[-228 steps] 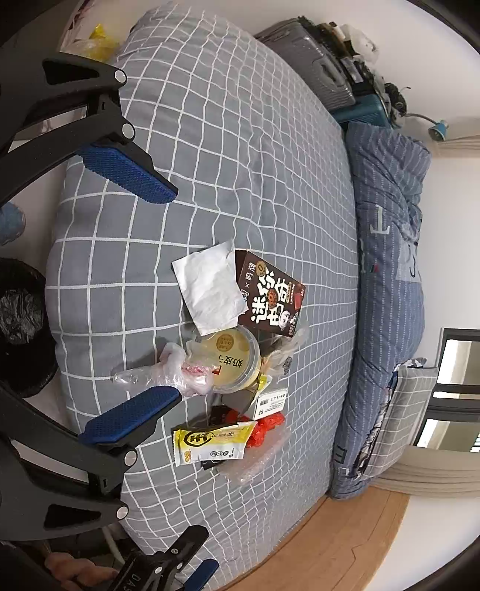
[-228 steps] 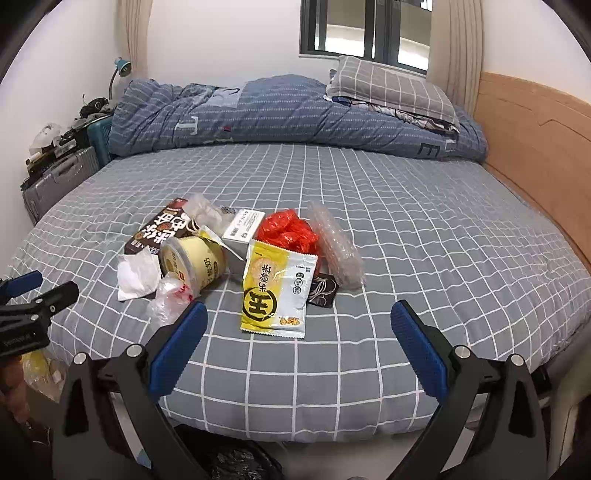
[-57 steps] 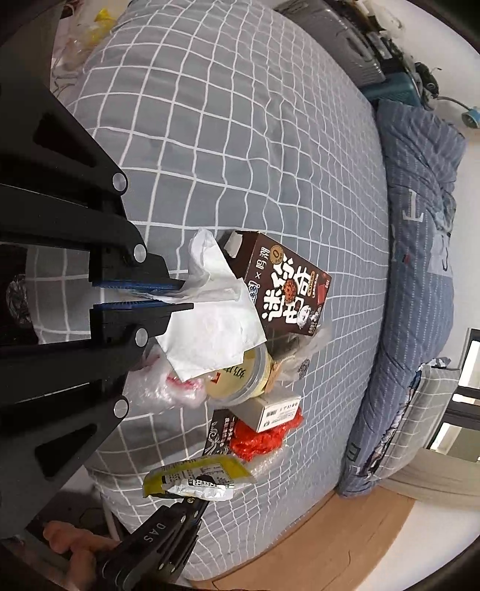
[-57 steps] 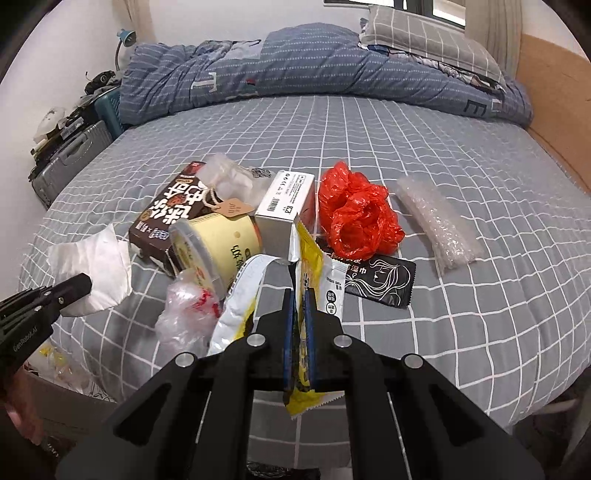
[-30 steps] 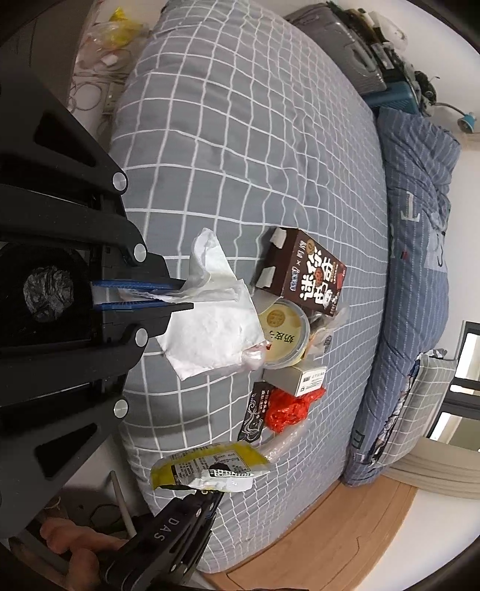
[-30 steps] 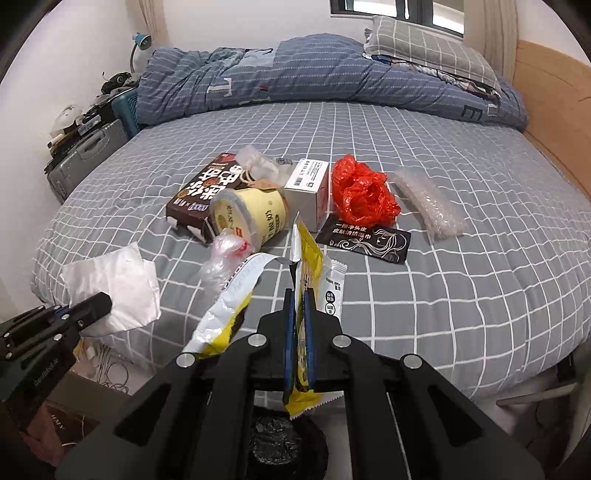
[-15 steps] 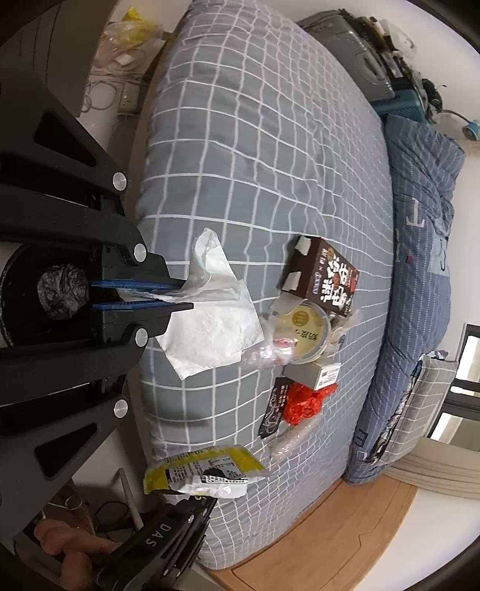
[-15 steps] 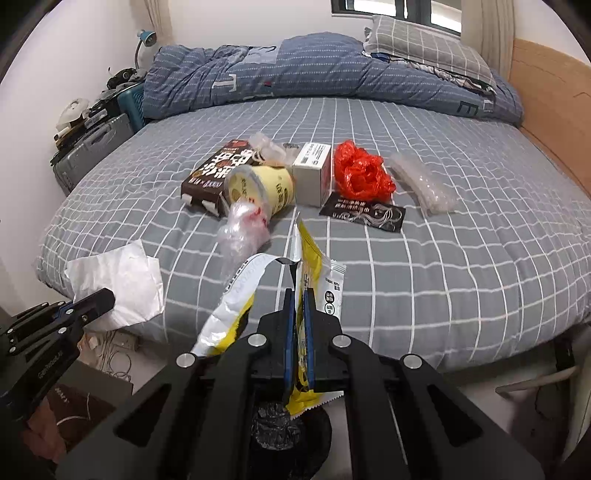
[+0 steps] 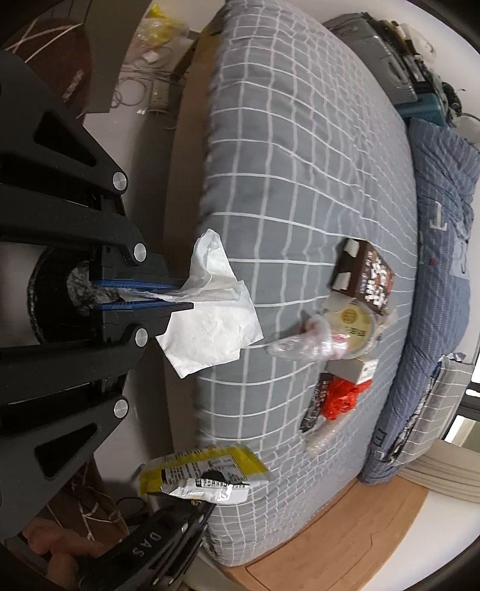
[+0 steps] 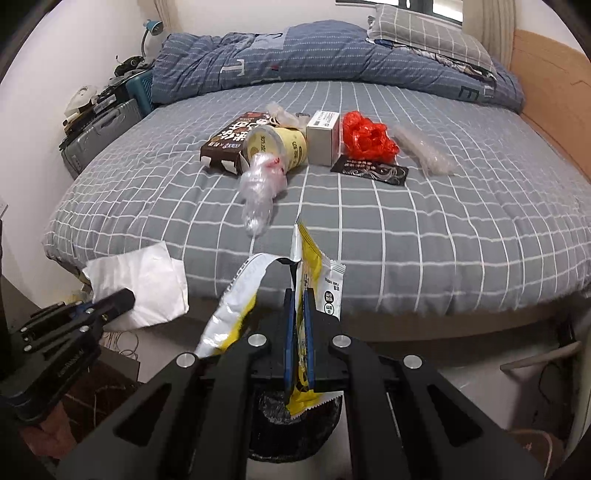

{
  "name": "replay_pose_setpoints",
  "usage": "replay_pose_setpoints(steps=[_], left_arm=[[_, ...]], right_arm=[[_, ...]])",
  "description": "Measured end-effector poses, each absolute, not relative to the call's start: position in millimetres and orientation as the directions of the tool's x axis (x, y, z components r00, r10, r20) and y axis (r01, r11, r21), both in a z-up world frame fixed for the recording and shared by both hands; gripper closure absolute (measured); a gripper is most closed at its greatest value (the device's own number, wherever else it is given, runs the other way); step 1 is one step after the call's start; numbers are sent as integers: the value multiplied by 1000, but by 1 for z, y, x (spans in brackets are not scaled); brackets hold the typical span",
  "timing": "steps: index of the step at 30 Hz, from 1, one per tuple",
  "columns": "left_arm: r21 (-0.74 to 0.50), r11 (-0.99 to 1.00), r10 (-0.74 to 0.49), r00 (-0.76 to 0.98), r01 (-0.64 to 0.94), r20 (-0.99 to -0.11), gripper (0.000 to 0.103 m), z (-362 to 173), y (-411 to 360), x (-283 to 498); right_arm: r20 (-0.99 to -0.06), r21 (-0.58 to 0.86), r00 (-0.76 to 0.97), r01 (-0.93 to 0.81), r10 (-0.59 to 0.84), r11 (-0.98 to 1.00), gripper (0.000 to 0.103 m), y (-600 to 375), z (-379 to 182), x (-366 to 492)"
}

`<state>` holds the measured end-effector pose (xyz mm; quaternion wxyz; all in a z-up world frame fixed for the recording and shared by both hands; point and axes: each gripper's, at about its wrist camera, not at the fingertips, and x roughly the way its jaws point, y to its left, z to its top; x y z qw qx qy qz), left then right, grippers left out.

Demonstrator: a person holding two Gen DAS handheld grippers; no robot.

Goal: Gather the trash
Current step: 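Lift the tissue and wrapper and carry both tools over the floor bin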

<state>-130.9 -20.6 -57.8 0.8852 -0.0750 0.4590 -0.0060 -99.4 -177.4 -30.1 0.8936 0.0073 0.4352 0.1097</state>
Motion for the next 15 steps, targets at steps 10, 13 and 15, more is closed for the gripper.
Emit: replay_pose_setpoints(steps=[10,13,15], left_arm=[[-120,991,-62,558,-67,-828,98,-59,-21,-160],[-116,990,-55,551,-75,-833,98,-63,-19,-169],[-124,989,-61,538,-82,-841,98,-70,-17,-172]], right_arm=[[-786,114,583,-193,207,975,98,-172,-27,-129],[-795,104,571,-203,204,974,98,-167,-32,-135],[-803,104,559,-212,207,972,98,-164,-37,-138]])
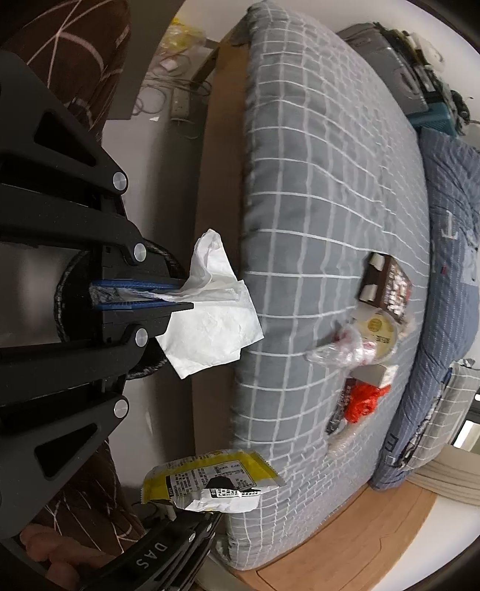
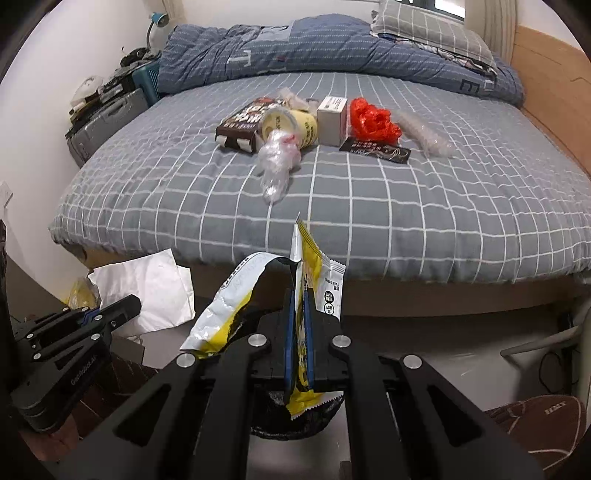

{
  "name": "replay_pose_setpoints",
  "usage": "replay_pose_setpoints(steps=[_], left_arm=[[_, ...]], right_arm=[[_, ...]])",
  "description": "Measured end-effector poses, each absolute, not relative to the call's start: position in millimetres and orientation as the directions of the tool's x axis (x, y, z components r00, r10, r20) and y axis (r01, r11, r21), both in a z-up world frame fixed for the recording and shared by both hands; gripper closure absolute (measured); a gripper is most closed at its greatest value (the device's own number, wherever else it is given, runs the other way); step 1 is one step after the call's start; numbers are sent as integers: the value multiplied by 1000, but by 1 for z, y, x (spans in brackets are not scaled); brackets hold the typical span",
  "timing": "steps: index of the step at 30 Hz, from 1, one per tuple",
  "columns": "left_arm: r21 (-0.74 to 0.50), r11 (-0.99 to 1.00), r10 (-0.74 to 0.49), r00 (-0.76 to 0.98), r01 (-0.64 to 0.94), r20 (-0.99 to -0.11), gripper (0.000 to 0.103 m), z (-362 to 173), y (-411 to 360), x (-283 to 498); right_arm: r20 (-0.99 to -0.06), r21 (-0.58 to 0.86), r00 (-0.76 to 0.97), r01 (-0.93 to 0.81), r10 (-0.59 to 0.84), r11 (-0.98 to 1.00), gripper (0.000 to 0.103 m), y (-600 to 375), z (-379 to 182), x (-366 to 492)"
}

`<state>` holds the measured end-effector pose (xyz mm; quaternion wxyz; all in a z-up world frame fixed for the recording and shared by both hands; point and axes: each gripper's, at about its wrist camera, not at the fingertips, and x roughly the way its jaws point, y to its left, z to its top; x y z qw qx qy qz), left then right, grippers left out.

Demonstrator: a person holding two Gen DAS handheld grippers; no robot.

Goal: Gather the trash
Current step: 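Lift the tissue and wrapper and carry both tools over the floor bin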

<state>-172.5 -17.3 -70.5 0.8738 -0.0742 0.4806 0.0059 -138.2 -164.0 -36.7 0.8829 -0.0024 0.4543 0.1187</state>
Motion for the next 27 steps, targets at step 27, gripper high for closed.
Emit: replay_pose_setpoints(steps=[27], left_arm=[[-105,994,-87,349,-33,-933,98,-196,-27,-131]], right_arm=[[-909,202,322,-218,265,955,99,-149,-161,-112]])
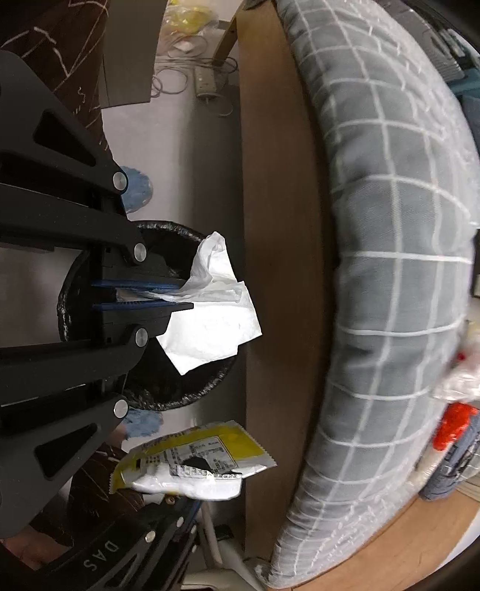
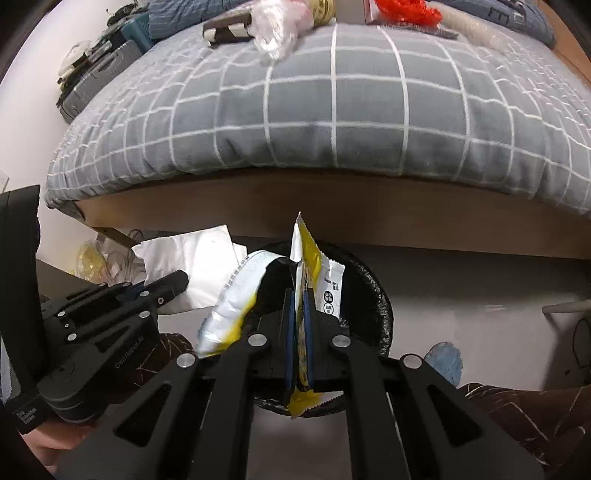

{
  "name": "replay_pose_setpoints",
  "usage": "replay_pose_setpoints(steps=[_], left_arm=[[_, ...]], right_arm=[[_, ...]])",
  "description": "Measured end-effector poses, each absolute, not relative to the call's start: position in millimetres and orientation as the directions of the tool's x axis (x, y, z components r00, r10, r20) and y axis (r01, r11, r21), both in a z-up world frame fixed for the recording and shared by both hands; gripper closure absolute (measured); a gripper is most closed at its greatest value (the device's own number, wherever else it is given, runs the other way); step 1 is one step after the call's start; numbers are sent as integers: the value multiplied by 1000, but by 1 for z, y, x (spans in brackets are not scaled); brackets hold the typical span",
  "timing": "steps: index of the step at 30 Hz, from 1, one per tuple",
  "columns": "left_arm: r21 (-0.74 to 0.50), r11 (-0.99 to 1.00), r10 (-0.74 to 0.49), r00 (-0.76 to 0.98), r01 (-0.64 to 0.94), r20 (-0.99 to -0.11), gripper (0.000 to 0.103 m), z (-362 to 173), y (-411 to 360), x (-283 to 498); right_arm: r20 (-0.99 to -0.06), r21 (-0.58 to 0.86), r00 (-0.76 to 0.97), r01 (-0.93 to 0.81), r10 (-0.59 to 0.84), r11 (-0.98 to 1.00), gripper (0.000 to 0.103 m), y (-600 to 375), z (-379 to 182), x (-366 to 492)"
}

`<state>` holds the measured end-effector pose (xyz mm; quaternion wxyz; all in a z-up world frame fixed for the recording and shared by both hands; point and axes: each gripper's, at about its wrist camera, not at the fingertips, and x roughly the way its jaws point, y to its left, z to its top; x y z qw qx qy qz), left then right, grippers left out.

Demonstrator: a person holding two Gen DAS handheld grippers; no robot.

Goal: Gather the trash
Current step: 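Lift the tissue and wrapper and carry both tools over the floor bin, then open the left tool over the bin while the right tool releases the wrapper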

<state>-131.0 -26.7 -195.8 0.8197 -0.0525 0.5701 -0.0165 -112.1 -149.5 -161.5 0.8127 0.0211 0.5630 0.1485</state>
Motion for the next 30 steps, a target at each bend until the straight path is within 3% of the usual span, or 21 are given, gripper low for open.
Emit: replay_pose_setpoints(steps=[13,18,22,24,30], left_arm=[[-130,992,-124,241,-7,-963,94,-238,-51,-118],[-125,992,-122,233,0,-965,65,-248,-55,-115],[-125,992,-116,223,-26,-968,50,-254,-47,-112],[-102,994,-90,235,-39,-968,33,-251,-43,-113],[-100,992,-74,290,-74,-954,8,-237,-22,-116]], right_arm=[[-928,195,287,-167,237,966,99,-170,-185,-103],[-930,201,279,-157,239,967,99,-171,-191,-98],[-928,214,274,-161,252,964,98,-172,-195,-94],[-926,224,270,-166,263,960,98,-168,-200,-92],[-922,238,260,-199,286,951,98,-144,-207,-89]])
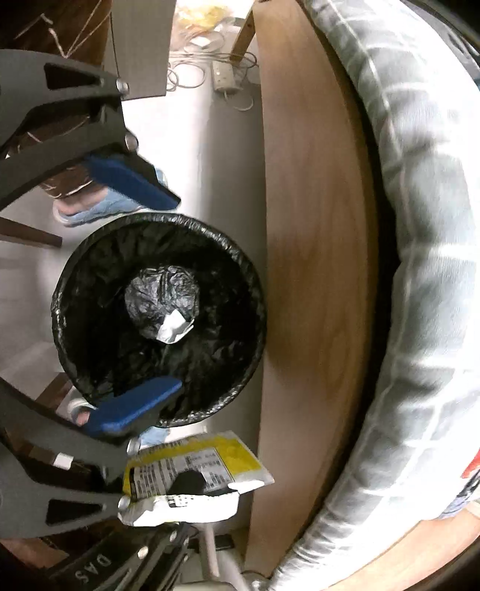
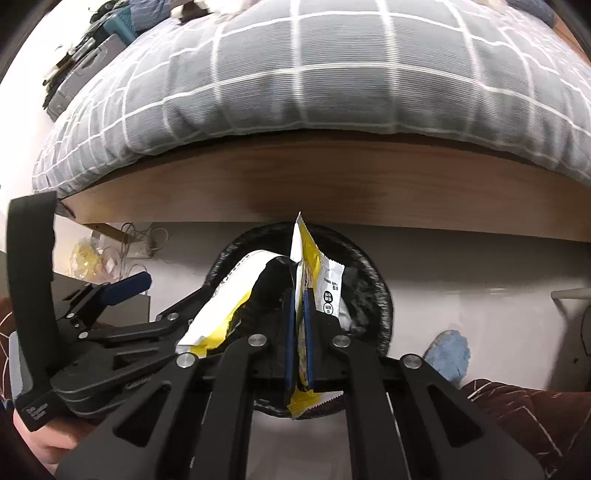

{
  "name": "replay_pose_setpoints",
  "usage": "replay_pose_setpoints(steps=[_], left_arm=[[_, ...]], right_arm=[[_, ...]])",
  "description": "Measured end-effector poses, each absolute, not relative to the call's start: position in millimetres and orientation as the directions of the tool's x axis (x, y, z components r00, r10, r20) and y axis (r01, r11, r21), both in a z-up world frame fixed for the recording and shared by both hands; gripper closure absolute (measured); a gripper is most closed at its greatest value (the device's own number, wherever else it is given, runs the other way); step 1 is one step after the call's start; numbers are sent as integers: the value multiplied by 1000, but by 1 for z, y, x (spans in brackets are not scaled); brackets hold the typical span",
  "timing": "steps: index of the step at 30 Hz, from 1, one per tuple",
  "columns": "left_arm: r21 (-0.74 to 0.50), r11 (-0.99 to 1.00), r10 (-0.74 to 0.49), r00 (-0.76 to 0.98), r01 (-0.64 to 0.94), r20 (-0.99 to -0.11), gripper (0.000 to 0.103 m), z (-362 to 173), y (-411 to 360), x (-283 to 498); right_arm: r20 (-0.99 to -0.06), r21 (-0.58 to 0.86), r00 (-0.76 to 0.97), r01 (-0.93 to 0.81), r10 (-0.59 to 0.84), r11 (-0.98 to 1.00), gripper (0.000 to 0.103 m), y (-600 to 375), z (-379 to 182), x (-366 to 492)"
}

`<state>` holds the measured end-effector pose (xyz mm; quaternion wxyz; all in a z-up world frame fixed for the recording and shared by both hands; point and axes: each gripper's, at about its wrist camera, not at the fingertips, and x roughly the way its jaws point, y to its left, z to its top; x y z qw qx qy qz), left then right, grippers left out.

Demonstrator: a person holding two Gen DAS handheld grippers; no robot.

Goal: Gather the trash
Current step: 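Open the left tool over the bin while the right tool releases the wrapper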

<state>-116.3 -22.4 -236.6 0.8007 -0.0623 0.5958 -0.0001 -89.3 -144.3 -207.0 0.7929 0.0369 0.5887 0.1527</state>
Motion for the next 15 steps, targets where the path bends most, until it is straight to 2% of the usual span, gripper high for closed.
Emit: replay_pose_setpoints(steps=[15], left_arm=[[-67,984,-10,323,-165,-946,6,-223,39,-131]], right_arm=[[-931,229,228,-246,286,942,98,-93,-211,-95]])
